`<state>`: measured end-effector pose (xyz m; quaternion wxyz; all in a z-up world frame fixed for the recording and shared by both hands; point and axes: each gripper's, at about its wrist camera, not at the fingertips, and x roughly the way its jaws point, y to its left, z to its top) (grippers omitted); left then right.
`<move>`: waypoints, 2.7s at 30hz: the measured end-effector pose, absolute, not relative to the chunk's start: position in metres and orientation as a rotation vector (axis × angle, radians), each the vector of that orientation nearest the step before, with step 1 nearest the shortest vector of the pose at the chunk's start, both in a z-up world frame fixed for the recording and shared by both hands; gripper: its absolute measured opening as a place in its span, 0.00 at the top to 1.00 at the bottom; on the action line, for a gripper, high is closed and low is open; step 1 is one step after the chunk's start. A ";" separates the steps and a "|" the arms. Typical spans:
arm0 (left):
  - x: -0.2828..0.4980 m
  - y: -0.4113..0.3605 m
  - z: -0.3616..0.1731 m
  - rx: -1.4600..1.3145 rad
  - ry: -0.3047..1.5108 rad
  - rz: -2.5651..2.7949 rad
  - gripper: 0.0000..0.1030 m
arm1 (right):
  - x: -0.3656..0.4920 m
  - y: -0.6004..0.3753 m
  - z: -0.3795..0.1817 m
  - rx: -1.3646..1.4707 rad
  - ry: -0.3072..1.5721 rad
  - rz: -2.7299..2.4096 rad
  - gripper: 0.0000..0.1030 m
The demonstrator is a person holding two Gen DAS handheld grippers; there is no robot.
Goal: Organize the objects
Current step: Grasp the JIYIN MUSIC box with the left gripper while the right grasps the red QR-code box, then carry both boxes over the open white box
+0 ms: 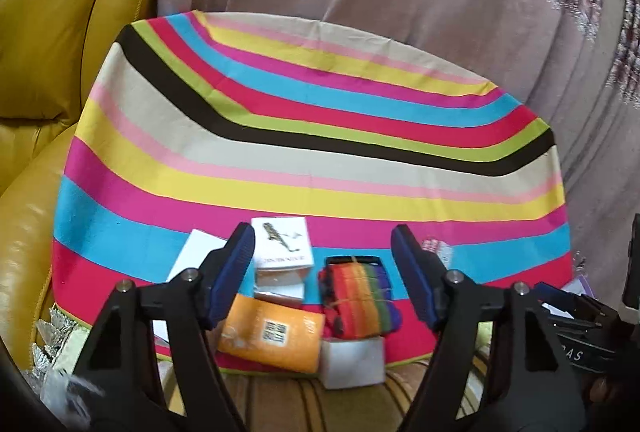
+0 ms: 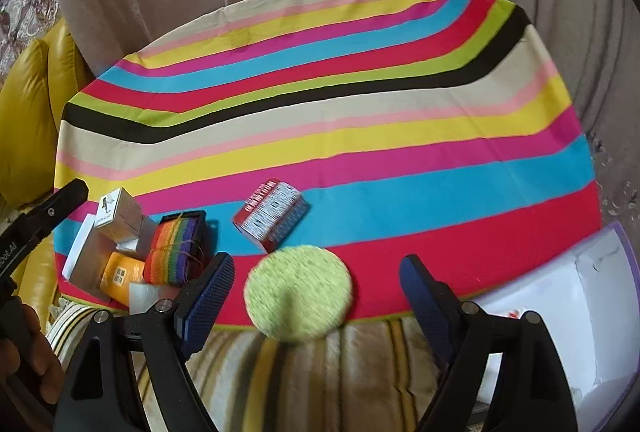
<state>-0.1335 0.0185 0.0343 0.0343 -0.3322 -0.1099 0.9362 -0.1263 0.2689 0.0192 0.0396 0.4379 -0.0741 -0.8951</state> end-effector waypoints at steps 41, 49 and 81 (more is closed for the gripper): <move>-0.163 0.018 0.000 -1.155 -0.316 2.843 0.53 | -0.217 0.218 -0.042 1.614 -0.175 -2.630 0.55; -0.155 0.021 0.008 -1.064 -0.278 2.872 0.53 | -0.202 0.223 -0.026 1.467 -0.225 -2.672 0.58; -0.105 0.103 0.044 -1.022 -0.170 2.670 0.53 | -0.106 0.268 0.017 1.310 -0.301 -2.775 0.58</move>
